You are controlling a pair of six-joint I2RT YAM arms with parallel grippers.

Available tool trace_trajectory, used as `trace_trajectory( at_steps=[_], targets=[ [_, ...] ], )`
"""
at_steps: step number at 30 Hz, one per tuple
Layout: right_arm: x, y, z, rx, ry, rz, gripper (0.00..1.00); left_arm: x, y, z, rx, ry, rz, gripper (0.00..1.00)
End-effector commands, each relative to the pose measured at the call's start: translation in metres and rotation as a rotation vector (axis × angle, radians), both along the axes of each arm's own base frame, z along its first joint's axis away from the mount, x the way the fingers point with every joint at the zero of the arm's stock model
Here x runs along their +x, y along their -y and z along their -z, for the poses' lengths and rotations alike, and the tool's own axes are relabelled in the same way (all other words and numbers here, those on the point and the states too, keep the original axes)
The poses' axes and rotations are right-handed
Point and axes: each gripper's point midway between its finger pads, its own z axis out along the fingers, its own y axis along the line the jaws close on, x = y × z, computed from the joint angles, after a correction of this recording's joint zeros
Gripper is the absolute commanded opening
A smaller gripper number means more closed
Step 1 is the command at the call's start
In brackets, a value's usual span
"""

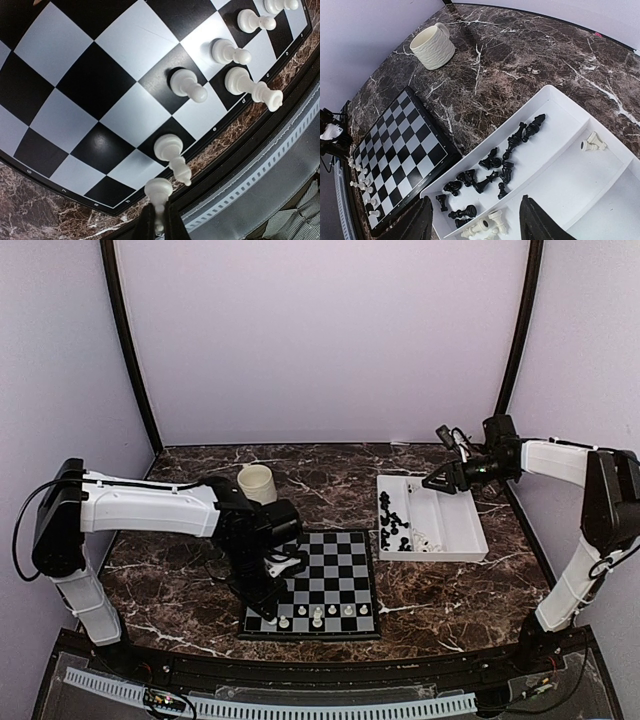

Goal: Set up the chess pieces on the board
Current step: Place the knight at b1.

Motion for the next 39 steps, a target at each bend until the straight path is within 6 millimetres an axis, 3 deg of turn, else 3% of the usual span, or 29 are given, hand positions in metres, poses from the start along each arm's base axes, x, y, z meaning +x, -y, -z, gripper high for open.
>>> trace_trajectory(
  at_steps=[1, 22, 30, 39],
  targets=[
    [0.001, -0.003, -0.003, 0.013, 0.009, -0.021, 0.60, -0.004, -0.005, 0.008, 0.035, -0.011, -0.002, 0.01],
    [-0.001, -0.005, 0.000, 0.023, -0.009, -0.037, 0.60, -0.004, -0.014, 0.021, 0.103, -0.019, 0.005, 0.02],
    [-0.002, -0.005, 0.001, 0.024, -0.014, -0.043, 0.60, -0.005, -0.013, 0.020, 0.098, -0.024, 0.008, 0.21],
    [-0.003, -0.006, 0.001, 0.028, -0.019, -0.048, 0.61, -0.002, -0.010, 0.012, 0.079, -0.009, 0.011, 0.30]
  ],
)
